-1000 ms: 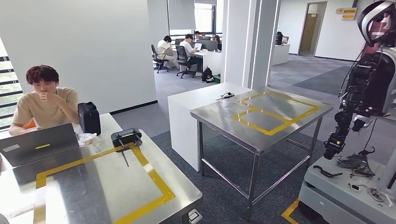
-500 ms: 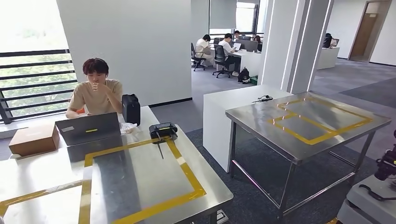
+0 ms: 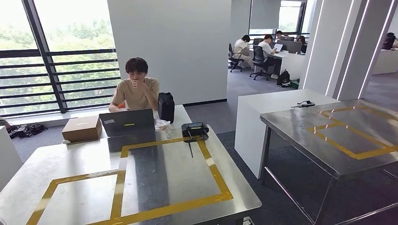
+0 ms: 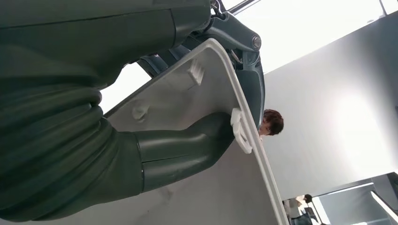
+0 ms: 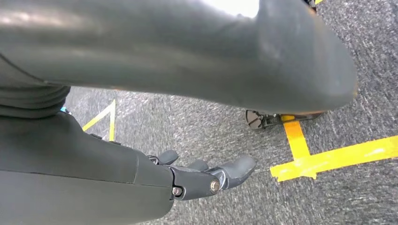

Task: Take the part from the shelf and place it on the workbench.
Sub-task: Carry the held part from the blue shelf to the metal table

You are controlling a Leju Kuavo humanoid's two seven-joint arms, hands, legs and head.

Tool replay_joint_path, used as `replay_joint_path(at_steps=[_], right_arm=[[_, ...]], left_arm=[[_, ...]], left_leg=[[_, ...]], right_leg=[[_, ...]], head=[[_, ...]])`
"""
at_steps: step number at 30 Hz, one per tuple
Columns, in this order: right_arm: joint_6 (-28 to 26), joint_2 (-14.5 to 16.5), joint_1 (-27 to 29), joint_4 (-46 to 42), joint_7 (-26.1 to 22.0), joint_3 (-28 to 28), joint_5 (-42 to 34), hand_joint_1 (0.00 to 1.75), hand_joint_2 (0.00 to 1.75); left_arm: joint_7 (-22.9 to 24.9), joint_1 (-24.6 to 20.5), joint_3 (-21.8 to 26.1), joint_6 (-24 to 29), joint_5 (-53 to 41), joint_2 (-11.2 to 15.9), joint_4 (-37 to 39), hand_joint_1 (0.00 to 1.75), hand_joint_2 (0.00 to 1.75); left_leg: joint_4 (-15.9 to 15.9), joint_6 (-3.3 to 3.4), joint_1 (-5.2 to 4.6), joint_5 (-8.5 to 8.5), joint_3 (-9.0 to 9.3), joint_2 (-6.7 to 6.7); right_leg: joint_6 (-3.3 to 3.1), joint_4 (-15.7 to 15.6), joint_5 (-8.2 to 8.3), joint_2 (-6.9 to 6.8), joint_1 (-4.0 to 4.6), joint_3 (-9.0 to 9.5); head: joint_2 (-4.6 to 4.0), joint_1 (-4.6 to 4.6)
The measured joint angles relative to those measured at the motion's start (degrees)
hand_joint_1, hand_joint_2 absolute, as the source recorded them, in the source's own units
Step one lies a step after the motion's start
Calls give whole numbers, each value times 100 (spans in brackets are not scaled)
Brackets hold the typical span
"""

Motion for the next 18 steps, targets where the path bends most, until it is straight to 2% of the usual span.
replay_joint_path(at_steps=[1, 2, 4, 5, 6, 7, 8, 10, 11, 12, 14, 16, 17, 18], right_arm=[[2, 4, -6, 0, -1, 0, 1, 0, 0], [4, 9, -9, 0, -2, 0, 3, 0, 0], [6, 10, 1, 0, -20, -2, -8, 0, 0], [5, 10, 12, 0, -32, -7, -22, 0, 0], [2, 10, 21, 0, -43, -16, -43, 0, 0], [-4, 10, 26, 0, -50, -27, -63, 0, 0], [-10, 11, 27, 0, -54, -40, -82, 0, 0], [-22, 13, 19, 0, -59, -61, -111, 0, 0], [-27, 14, 10, 0, -59, -67, -121, 0, 0], [-34, 14, 1, 0, -54, -72, -127, 0, 0], [-53, 15, -9, 0, -38, -83, -136, 0, 0], [-76, 16, -14, 0, -20, -97, -154, 0, 0], [-86, 18, -17, 0, -14, -103, -167, 0, 0], [-95, 19, -18, 0, -8, -108, -178, 0, 0]], left_arm=[[5, 11, 10, 8, -1, 8, -9, 175, 175], [10, 13, 18, 15, -1, 11, -17, 175, 175], [24, 14, 28, 26, -2, -5, -29, 175, 175], [30, 26, 28, 28, -2, -26, -32, 175, 175], [36, 46, 28, 30, -4, -47, -35, 175, 175], [41, 65, 28, 30, -5, -65, -38, 175, 175], [43, 76, 28, 31, -6, -78, -44, 175, 175], [46, 76, 28, 32, -7, -88, -68, 175, 175], [49, 74, 28, 33, -8, -90, -82, 175, 175], [53, 71, 28, 36, -9, -92, -94, 175, 175], [60, 69, 28, 43, -13, -97, -102, 175, 175], [58, 62, 28, 47, -13, -97, -103, 175, 175], [57, 52, 28, 47, -13, -98, -103, 175, 175], [55, 42, 28, 47, -13, -102, -102, 175, 175]], left_leg=[[36, -25, -7, -25, -39, 96], [177, -41, -18, -119, -117, 259], [810, -65, -34, -490, -395, 633], [1202, -81, -30, -677, -551, 709], [1485, -93, -28, -784, -650, 737], [1583, -97, -27, -790, -653, 744], [1438, -93, -28, -689, -533, 747], [682, -58, -37, -411, -63, 787], [336, -21, -54, -326, 141, 812], [115, 19, -72, -295, 267, 830], [30, 98, -102, -303, 303, 821], [10, 163, -69, -293, 306, 798], [-6, 199, -48, -286, 313, 791], [-19, 229, -28, -281, 318, 788]], right_leg=[[-45, -29, 26, -68, -7, 5], [-86, -60, 52, -141, -16, 6], [-133, -84, 68, -265, -2, -1], [-142, -82, 68, -322, 9, -9], [-145, -80, 67, -372, 19, -14], [-146, -77, 66, -423, 27, -18], [-144, -70, 65, -464, 32, -20], [-125, -47, 53, -526, 40, -20], [-106, -28, 45, -544, 49, -27], [-81, -14, 42, -556, 59, -36], [-31, -8, 47, -570, 73, -50], [33, 24, 13, -529, 74, -63], [69, 145, -64, -460, 68, -117], [104, 400, -202, -379, 56, -241]], head=[[0, -5], [0, -11], [1, -22], [1, -23], [1, -23], [1, -23], [1, -24], [1, -24], [1, -23], [1, -22], [0, -19], [1, -15], [1, -11], [1, -5]])
